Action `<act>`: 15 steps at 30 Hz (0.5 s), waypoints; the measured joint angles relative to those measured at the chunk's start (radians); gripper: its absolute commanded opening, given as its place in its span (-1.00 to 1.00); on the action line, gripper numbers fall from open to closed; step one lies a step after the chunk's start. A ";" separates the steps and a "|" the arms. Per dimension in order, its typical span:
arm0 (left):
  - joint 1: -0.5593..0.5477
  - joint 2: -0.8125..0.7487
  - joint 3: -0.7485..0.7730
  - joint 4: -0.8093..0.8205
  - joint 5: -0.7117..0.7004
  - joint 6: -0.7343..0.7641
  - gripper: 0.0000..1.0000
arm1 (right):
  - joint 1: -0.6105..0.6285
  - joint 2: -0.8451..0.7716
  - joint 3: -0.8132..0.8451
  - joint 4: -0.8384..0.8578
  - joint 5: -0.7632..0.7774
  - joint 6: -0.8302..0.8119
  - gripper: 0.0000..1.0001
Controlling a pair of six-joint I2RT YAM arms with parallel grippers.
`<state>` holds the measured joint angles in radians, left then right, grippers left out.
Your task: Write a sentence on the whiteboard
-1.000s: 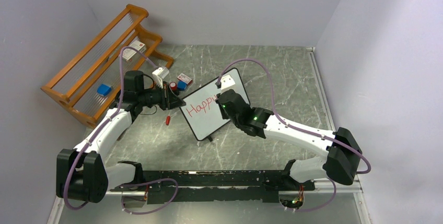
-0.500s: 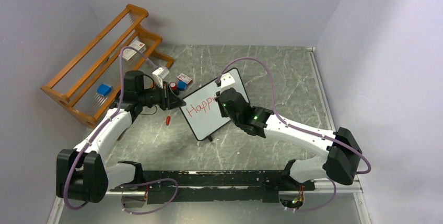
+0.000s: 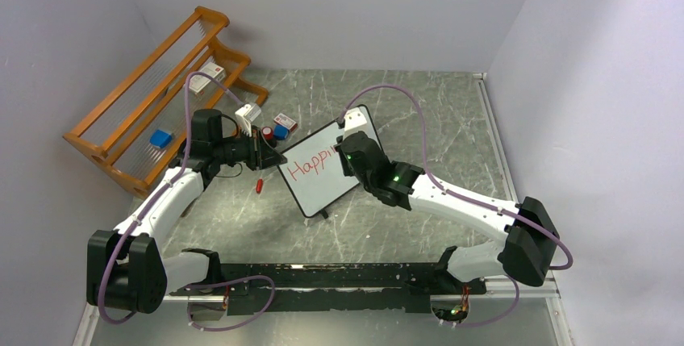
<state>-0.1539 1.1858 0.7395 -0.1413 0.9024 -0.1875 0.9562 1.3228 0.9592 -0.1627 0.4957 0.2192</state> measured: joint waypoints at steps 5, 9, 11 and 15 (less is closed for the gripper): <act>0.000 0.000 0.000 0.000 0.000 0.000 -0.90 | -0.004 0.000 0.000 0.000 0.002 0.000 -1.00; 0.000 0.000 0.000 0.000 0.000 0.000 -0.90 | -0.005 0.000 0.000 -0.001 -0.003 0.000 -1.00; 0.000 0.000 0.000 0.000 0.000 0.000 -0.90 | -0.006 -0.001 0.000 -0.001 -0.008 0.000 -1.00; 0.000 0.000 0.000 0.000 0.000 0.000 -0.90 | -0.006 -0.010 0.000 0.000 -0.024 -0.004 -1.00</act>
<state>-0.1543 1.1858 0.7395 -0.1417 0.9024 -0.1875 0.9501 1.3125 0.9588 -0.1631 0.4717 0.2153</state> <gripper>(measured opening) 0.108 0.145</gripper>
